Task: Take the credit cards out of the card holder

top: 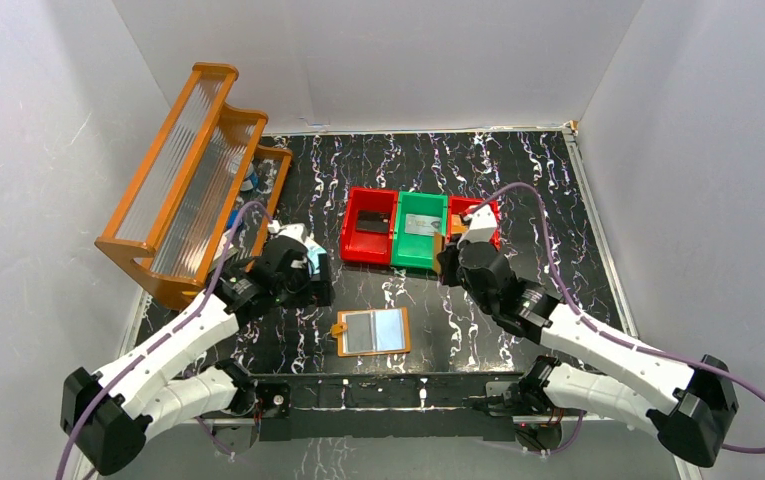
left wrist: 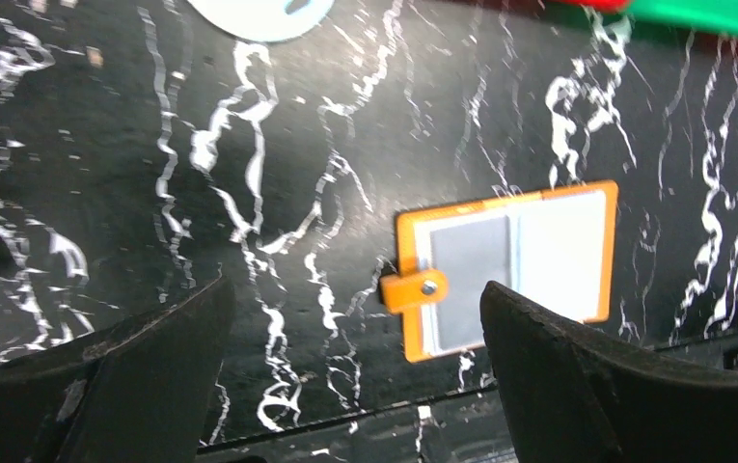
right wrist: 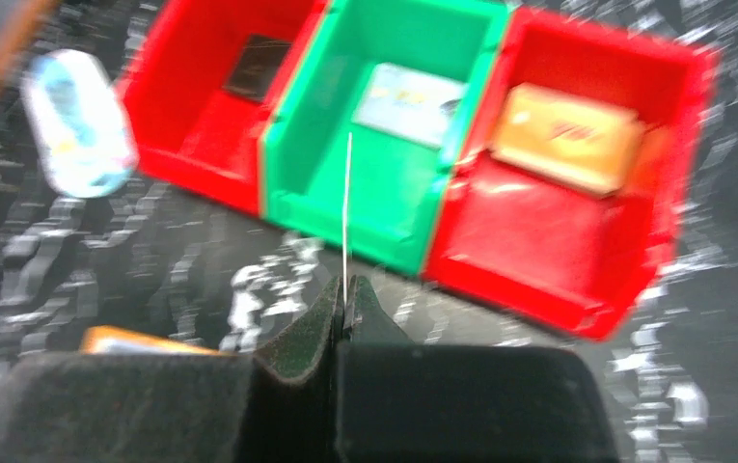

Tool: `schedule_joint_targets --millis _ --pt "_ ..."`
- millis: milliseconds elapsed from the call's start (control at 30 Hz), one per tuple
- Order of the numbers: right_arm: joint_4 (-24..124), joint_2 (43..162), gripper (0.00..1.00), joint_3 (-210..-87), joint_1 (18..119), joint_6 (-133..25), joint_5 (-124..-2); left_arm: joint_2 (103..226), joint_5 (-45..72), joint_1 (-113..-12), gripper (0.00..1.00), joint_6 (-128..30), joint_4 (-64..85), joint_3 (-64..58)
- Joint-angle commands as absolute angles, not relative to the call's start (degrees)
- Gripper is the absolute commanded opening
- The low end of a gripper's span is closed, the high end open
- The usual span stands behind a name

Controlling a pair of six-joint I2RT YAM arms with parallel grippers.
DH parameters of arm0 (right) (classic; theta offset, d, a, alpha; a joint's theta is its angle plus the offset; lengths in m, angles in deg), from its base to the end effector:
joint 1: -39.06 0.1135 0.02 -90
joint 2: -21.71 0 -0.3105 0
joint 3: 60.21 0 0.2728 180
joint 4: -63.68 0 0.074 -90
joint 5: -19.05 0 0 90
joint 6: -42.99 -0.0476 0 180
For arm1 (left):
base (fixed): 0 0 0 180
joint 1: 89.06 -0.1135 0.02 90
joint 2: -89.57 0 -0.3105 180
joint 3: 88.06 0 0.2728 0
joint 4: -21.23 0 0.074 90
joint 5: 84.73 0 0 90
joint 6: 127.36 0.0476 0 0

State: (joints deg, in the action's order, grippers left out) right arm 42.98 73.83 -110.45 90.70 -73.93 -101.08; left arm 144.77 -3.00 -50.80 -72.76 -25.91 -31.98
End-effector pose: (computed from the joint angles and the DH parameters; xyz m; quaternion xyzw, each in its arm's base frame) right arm 0.1480 0.1485 0.3054 -0.0310 0.8155 0.1719 0.5517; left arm 0.1607 -0.1180 0.2852 -0.0038 0.9260 -0.1692 0.3375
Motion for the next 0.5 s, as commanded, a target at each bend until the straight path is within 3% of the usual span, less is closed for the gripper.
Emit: schedule_joint_targets --millis 0,100,233,467 --pt "42.82 79.36 0.00 -115.76 88.65 -47.39 -110.83 142.65 0.28 -57.73 0.98 -67.51 -27.30 -31.44" --pt "45.34 82.21 0.00 -116.83 85.80 -38.00 -112.45 141.88 1.24 -58.52 0.98 -66.16 -25.79 -31.69" --pt "49.80 83.88 0.00 -116.71 79.30 -26.98 -103.49 140.17 0.92 -58.51 0.98 -65.48 -25.53 -32.18" --pt "44.99 93.21 0.00 -120.53 69.66 -11.79 -90.12 138.91 1.04 -58.48 0.98 -65.39 -25.01 -32.79"
